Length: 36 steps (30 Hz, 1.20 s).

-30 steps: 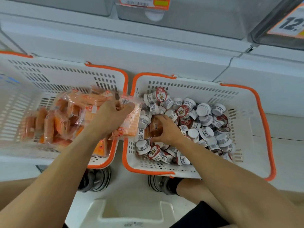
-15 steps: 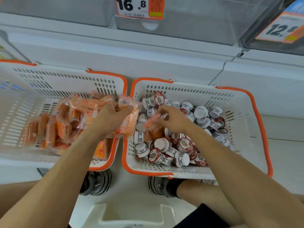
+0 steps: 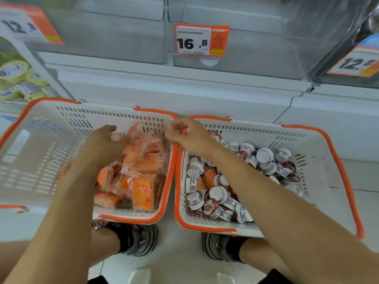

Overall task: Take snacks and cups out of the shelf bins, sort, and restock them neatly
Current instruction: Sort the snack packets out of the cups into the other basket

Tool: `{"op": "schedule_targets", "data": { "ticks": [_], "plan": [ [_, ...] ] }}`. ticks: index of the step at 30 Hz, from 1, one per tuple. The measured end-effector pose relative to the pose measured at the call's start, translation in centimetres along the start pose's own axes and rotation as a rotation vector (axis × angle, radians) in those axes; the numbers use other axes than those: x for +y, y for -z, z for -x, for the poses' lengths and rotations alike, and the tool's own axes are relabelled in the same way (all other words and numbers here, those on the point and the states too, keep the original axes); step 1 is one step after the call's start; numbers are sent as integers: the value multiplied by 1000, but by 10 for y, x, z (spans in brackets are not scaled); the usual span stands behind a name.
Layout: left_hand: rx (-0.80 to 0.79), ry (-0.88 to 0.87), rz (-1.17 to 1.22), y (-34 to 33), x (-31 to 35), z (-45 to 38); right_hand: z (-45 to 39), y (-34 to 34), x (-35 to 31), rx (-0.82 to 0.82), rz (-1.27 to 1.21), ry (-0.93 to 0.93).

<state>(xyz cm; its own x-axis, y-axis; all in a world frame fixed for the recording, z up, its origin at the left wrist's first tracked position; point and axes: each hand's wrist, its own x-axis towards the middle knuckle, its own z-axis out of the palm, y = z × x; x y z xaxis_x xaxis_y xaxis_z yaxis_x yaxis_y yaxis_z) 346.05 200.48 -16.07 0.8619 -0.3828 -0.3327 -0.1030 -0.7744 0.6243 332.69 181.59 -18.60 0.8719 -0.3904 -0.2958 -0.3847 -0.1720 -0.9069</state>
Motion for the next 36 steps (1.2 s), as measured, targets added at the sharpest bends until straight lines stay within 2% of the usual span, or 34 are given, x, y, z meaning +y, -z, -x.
{"op": "schedule_targets", "data": {
  "ticks": [3,5,8,12,15,18,24,27,30,32,34,36],
  "plan": [
    [131,-73,48,-13,4,4,9,27,45,224,200,-19],
    [114,-179,72,-32,20,14,22,49,78,257,329,-137],
    [-84,-416,5,-70,43,33,38,65,123,203,540,-232],
    [-307,-592,-234,-125,40,42,34,43,153,56,676,-71],
    [-455,-682,-411,-155,34,38,16,23,171,48,851,-11],
    [-593,-673,-566,-175,37,25,0,29,187,65,864,-43],
    [-748,-567,-870,-209,56,-18,-5,85,195,31,969,116],
    [-805,-507,-951,-229,58,-23,17,126,199,39,971,55],
    [-796,-467,-969,-240,54,-27,37,168,199,175,975,-118],
    [-755,-459,-959,-248,49,-30,48,185,193,230,1064,-241],
    [-725,-445,-957,-252,46,-30,52,182,184,287,1131,-220],
    [-721,-435,-960,-255,46,-29,52,160,172,238,1037,-58]
  ]
}}
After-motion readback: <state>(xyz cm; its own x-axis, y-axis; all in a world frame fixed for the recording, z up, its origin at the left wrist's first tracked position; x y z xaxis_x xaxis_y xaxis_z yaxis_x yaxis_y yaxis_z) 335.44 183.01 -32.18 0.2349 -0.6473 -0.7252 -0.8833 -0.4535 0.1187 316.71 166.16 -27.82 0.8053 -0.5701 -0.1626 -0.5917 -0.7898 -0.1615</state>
